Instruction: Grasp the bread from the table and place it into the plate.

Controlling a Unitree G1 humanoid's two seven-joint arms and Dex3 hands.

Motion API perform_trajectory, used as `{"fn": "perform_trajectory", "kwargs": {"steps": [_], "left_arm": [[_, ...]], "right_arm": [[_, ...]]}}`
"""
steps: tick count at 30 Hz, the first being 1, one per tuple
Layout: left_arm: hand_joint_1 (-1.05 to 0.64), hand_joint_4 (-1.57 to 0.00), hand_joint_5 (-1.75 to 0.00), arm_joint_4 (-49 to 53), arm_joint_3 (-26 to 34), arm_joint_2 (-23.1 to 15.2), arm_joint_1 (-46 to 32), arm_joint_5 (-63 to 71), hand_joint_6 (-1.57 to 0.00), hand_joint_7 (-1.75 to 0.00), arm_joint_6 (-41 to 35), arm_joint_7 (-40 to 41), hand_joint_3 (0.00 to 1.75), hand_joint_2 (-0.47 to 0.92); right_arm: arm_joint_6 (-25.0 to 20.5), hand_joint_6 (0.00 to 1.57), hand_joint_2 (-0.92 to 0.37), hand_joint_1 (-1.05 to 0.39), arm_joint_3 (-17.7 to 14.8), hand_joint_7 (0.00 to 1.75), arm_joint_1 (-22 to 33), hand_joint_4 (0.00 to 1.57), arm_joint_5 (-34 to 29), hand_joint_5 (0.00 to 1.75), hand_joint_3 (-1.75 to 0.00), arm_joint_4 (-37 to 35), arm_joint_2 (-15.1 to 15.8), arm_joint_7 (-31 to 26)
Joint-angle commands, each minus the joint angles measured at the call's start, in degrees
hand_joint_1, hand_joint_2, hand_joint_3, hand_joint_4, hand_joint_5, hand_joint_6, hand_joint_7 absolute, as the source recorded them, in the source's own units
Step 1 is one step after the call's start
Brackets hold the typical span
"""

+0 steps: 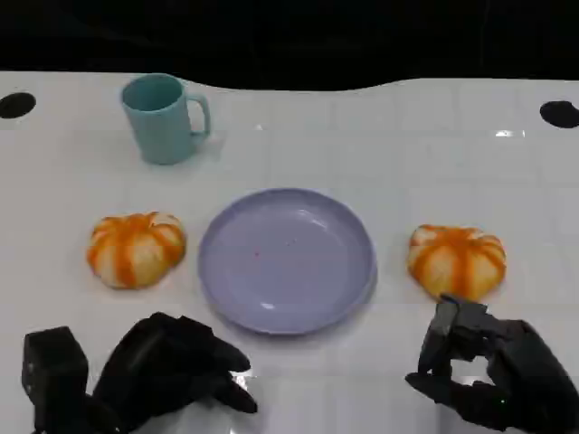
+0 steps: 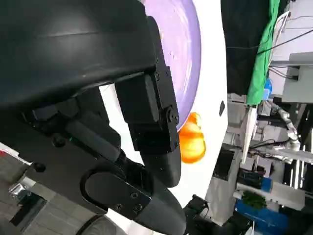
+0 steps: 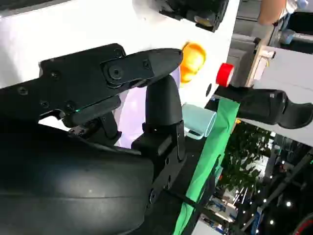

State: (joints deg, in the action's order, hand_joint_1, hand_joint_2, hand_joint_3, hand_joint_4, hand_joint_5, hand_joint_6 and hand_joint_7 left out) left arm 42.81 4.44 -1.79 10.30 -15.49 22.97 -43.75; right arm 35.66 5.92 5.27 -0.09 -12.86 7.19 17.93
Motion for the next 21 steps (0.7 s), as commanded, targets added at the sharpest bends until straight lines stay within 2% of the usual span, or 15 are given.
{"fn": "perform_trajectory", "kwargs": {"steps": [1, 21], "left_arm": [[-1.05, -1.57, -0.22, 0.39, 0.28, -0.97, 0.48, 0.06, -1.57, -0.01, 0.04, -0.17, 0.0, 0.76], [-1.05, -1.57, -0.21, -0.21, 0.28, -1.03, 0.35, -0.14, -1.57, -0.01, -1.05, -0.15, 0.0, 0.75]], "right_arm": [[0.11, 0.6, -0.92, -0.41, -0.72, 1.75, -0.18, 0.8, 0.53, 1.75, -0.17, 0.12, 1.05, -0.04], [-0.03, 0.6, -0.92, -0.41, -0.57, 1.75, -0.02, 0.81, 0.57, 1.75, -0.16, 0.34, 0.81, -0.12]]}}
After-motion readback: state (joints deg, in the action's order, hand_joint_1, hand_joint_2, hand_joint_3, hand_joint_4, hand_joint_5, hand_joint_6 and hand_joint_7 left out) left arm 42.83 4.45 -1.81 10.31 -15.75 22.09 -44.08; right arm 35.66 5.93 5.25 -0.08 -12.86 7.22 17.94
